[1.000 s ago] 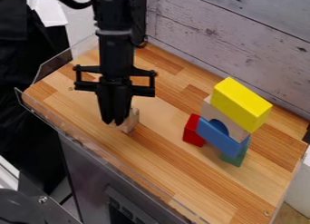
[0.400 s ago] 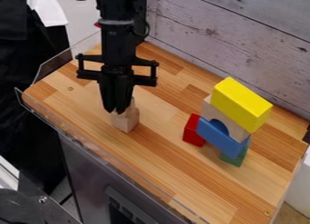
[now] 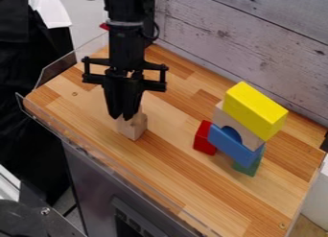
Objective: Remove the plus block from the tower and put it on top of the block with a hole
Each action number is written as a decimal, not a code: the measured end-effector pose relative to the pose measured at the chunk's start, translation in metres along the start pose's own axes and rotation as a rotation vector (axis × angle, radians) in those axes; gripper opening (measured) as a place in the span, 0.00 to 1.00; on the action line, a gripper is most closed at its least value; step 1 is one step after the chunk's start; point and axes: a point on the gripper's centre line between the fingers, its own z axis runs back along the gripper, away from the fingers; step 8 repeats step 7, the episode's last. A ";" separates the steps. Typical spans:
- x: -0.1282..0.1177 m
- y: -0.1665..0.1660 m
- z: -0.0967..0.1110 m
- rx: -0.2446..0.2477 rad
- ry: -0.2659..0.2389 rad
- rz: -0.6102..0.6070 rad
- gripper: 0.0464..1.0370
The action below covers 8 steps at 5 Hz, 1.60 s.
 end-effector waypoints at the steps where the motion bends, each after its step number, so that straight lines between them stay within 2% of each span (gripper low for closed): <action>1: 0.000 0.000 0.000 -0.016 0.002 0.031 0.57; 2: -0.008 -0.001 0.015 -0.026 -0.061 0.056 0.87; 3: -0.019 -0.001 0.042 -0.003 -0.135 0.076 0.97; 4: -0.033 -0.010 0.078 0.040 -0.234 0.034 0.96; 5: -0.040 -0.032 0.090 0.074 -0.264 -0.062 0.96; 6: -0.047 -0.052 0.083 0.065 -0.251 -0.129 0.96; 7: -0.062 -0.067 0.081 0.087 -0.254 -0.184 0.96; 8: -0.062 -0.067 0.081 0.087 -0.254 -0.184 0.96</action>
